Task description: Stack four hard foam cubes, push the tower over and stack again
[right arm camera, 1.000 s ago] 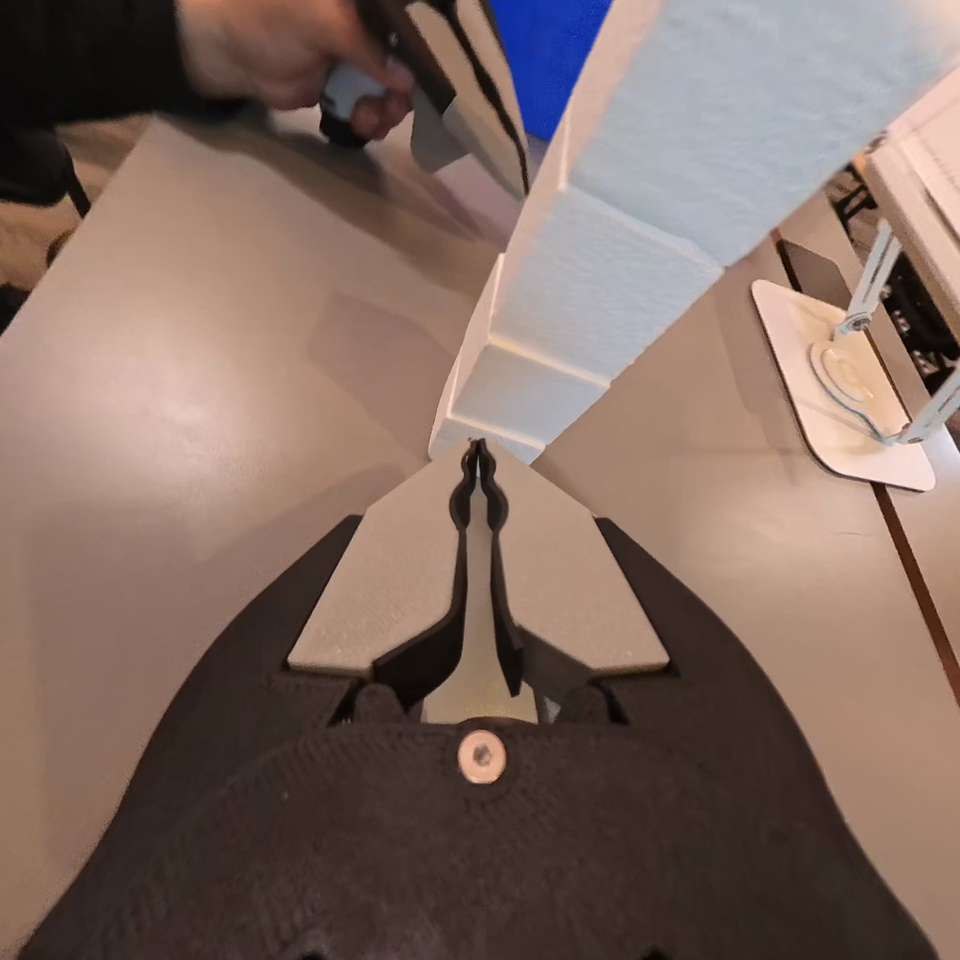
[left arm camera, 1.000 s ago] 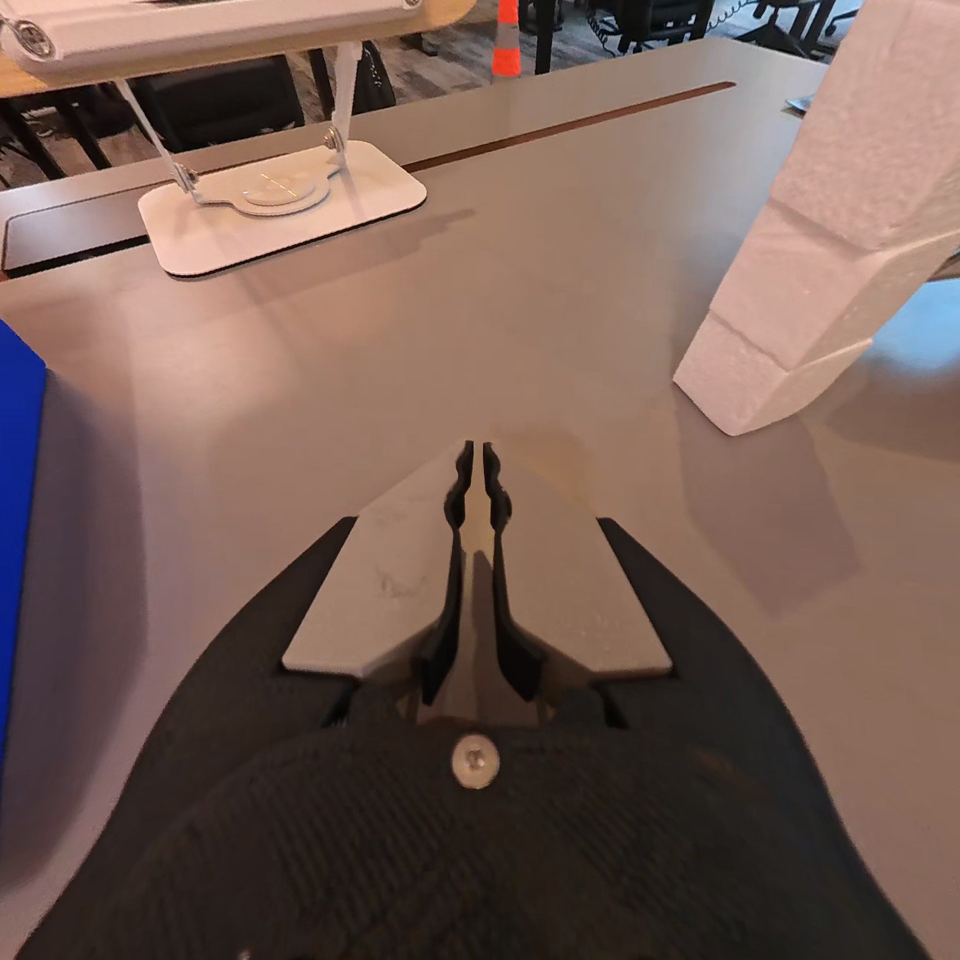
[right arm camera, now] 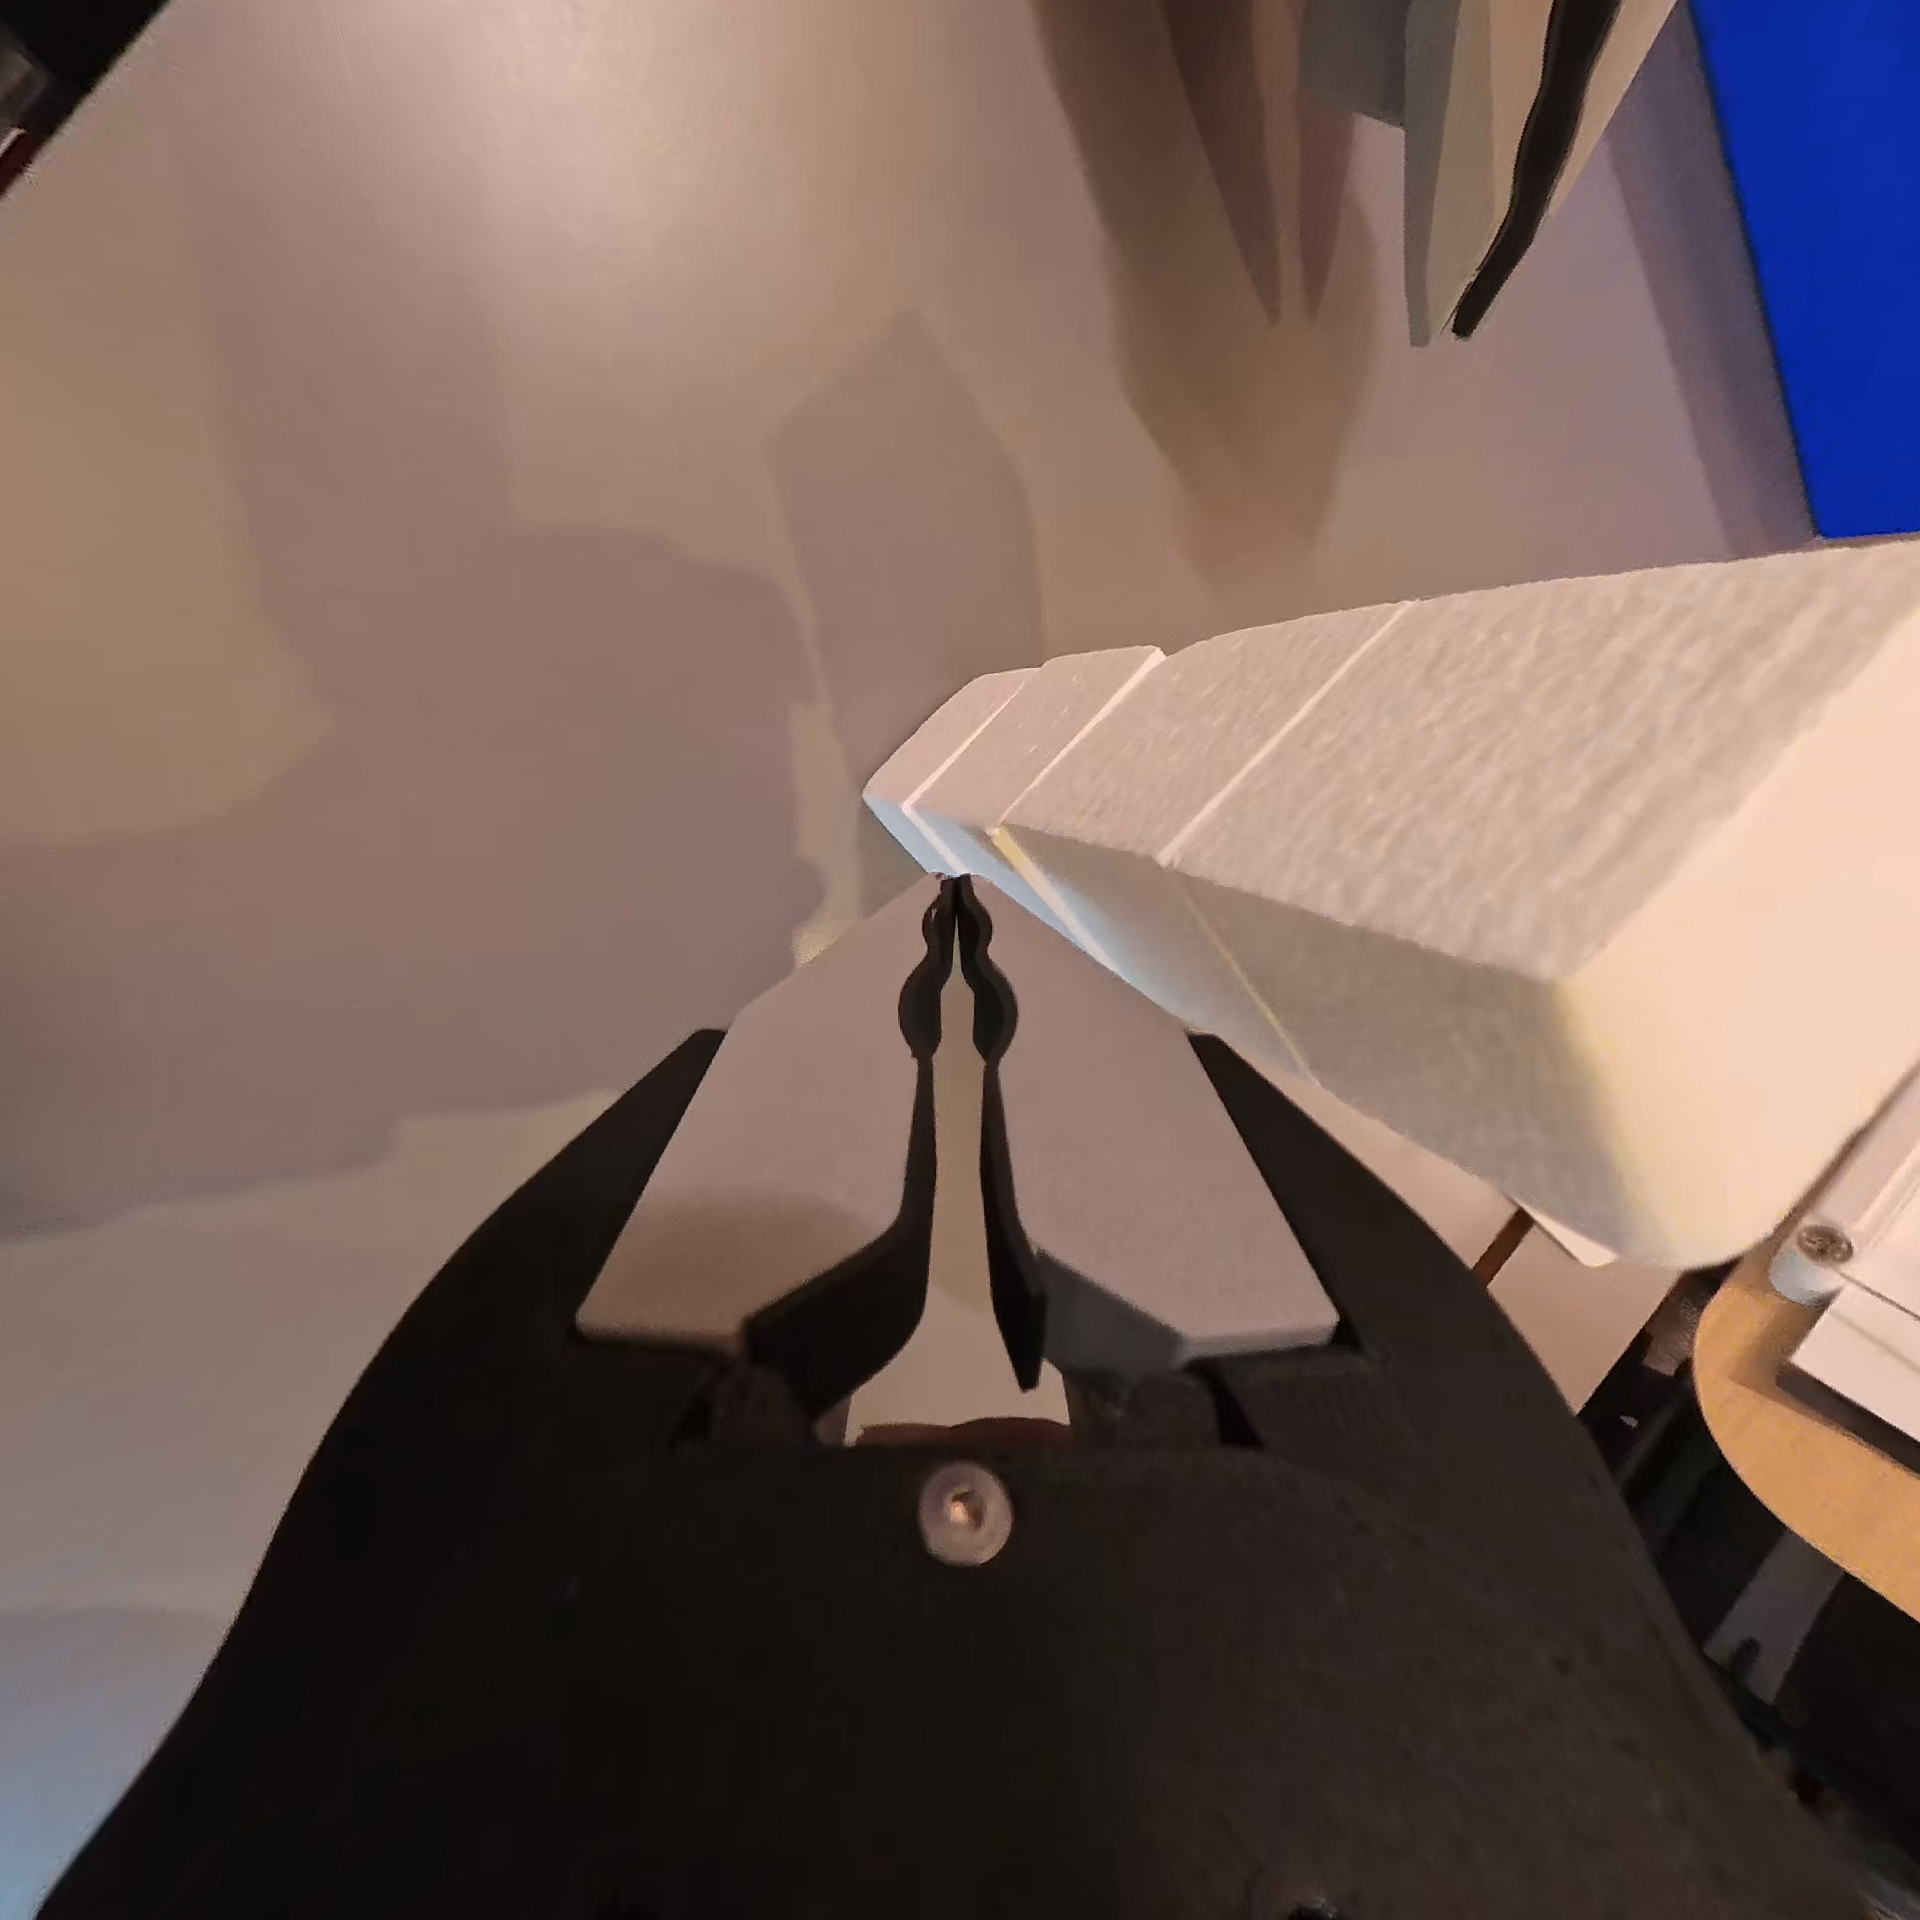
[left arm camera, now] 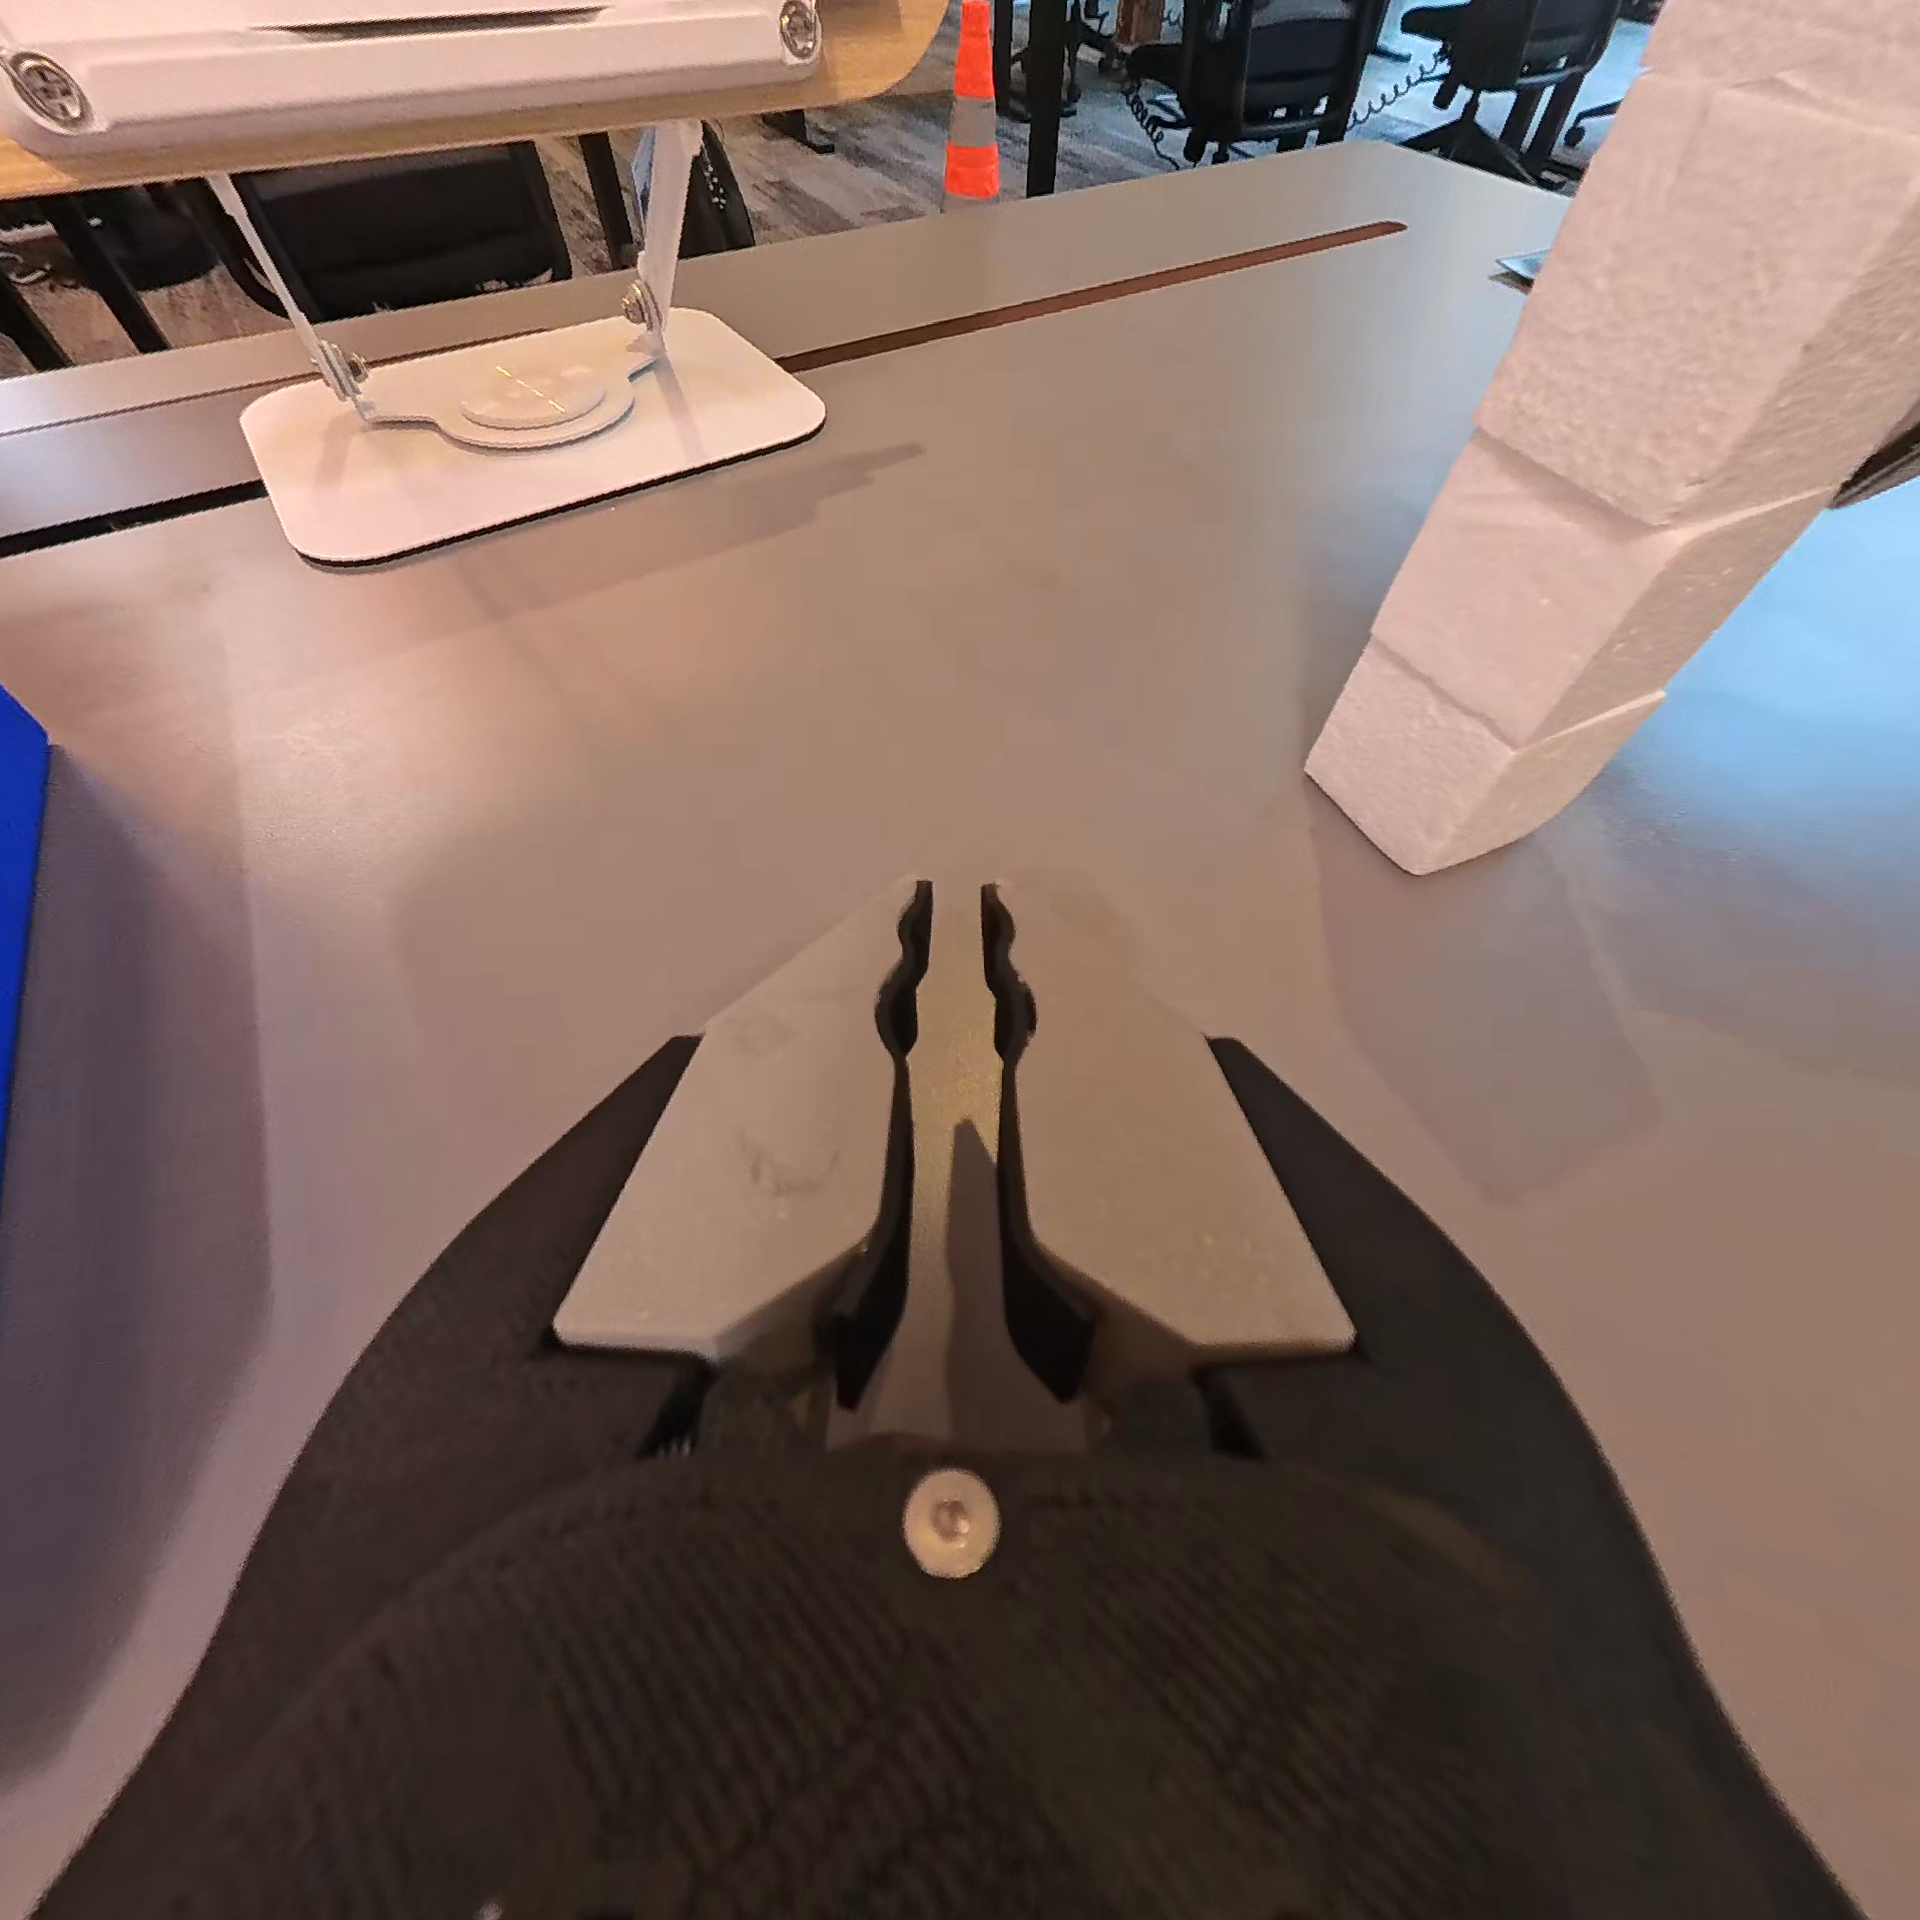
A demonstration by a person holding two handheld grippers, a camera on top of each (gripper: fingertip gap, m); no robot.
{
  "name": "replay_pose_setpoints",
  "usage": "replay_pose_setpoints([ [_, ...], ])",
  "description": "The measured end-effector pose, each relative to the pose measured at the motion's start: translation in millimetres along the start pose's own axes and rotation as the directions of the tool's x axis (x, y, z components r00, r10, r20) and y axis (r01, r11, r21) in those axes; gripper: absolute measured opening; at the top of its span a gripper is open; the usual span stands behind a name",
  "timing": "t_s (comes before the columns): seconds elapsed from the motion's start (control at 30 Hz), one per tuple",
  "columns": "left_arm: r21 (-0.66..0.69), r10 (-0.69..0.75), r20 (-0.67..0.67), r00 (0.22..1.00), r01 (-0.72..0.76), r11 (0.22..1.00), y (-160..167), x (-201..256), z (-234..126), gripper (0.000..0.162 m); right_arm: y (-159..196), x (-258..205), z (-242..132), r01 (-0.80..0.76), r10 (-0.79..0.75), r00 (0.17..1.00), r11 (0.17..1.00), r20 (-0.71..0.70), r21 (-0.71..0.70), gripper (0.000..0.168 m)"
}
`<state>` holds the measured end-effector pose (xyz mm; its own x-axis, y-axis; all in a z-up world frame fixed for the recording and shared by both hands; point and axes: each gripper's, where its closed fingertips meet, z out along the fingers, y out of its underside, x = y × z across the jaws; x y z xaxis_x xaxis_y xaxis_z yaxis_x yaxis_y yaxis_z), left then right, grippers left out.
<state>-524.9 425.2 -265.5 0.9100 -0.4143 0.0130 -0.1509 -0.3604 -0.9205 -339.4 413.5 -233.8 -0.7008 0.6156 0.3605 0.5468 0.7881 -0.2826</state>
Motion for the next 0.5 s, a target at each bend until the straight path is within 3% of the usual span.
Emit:
replay_pose_setpoints([
  [0.5,0.008,-0.016,-0.003,1.0,0.016,1.0,-0.8,-1.0,-1.0,0.008,-8.0,15.3,7.3,0.008,-0.007,1.0,1.0,0.019,-0.018,0.0],
])
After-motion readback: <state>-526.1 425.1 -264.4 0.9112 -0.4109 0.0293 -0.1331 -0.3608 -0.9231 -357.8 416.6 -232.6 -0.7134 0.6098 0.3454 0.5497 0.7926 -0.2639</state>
